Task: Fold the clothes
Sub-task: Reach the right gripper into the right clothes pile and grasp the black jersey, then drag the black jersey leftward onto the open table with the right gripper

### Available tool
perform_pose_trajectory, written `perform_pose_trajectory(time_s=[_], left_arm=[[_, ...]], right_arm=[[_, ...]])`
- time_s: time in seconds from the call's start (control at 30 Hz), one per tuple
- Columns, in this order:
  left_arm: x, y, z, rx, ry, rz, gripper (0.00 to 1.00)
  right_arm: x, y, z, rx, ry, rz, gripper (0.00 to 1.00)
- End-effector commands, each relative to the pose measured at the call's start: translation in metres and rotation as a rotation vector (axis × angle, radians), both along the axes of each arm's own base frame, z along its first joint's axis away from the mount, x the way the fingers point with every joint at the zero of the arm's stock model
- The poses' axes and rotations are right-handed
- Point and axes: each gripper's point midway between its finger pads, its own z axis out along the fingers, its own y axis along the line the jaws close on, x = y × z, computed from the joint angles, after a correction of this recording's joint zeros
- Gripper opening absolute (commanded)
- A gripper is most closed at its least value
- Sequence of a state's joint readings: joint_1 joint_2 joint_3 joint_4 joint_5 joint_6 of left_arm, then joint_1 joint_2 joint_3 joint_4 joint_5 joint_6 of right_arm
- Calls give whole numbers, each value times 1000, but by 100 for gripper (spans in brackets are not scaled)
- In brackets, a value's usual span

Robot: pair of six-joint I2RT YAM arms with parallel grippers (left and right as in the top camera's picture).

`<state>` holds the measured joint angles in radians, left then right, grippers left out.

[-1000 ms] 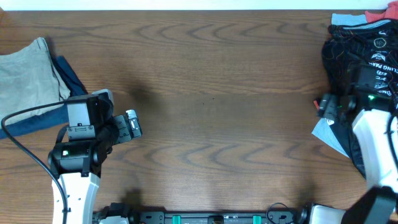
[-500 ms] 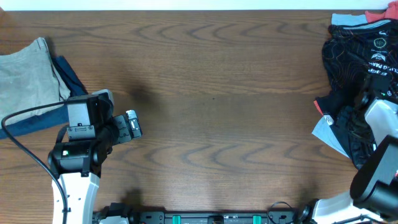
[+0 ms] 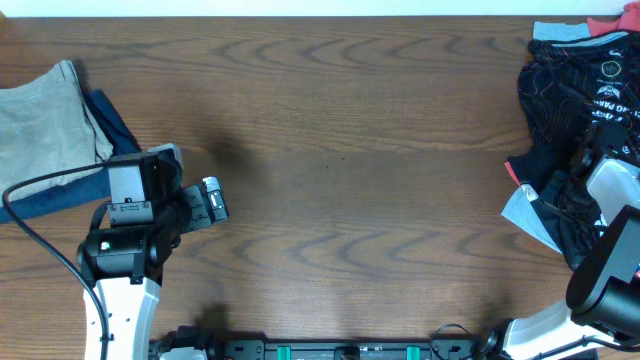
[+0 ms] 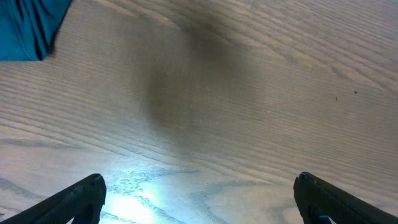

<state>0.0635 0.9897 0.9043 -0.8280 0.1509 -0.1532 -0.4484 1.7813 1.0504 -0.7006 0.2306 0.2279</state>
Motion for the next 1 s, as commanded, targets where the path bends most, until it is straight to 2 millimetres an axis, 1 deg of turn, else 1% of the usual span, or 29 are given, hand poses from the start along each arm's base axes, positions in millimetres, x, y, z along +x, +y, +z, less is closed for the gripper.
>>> perform_pose_trajectory(time_s=[0.0,0.07,0.1,0.13,0.23,0.33,0.43,0.5,0.57,0.6,0.63,0.67,0.73,0.8,0.87,0.9,0.93,0.97], left_arm=[[3,1,7,4,-18,0,98],[3,1,7,4,-18,0,98],[3,1,7,4,-18,0,98],[3,1,7,4,-18,0,98],[3,1,8,4,-18,0,98],[3,1,8,4,-18,0,98],[3,1,8,4,-18,0,98],[3,1,8,4,-18,0,98],[3,1,8,4,-18,0,98],[3,1,7,4,-18,0,98],[3,1,7,4,-18,0,98],[3,1,7,4,-18,0,98],[3,1,7,4,-18,0,98],[3,1,7,4,-18,0,98],[3,1,8,4,-18,0,98],[3,1,7,4,-18,0,98],[3,1,8,4,-18,0,98],[3,1,7,4,-18,0,98]], right_arm=[[16,-1,22,21,-83,-2,1],[24,-2,45,11,-132,2,1],[31,-2,63,11,-176,9,1],[35,0,75,16,-208,21,1],[59,16,132,65,-380,138,1],[73,37,183,110,-542,243,1],[72,55,214,141,-648,294,1],[70,68,227,173,-692,336,1],[70,87,236,228,-727,404,1],[70,108,243,299,-756,466,1],[70,120,246,341,-771,492,1],[70,136,250,404,-792,534,1],[69,177,264,565,-844,642,1],[62,225,284,732,-905,815,1],[52,266,300,836,-948,991,1],[47,285,305,870,-955,1069,1],[43,302,306,883,-951,1129,4],[41,314,305,878,-938,1167,15]])
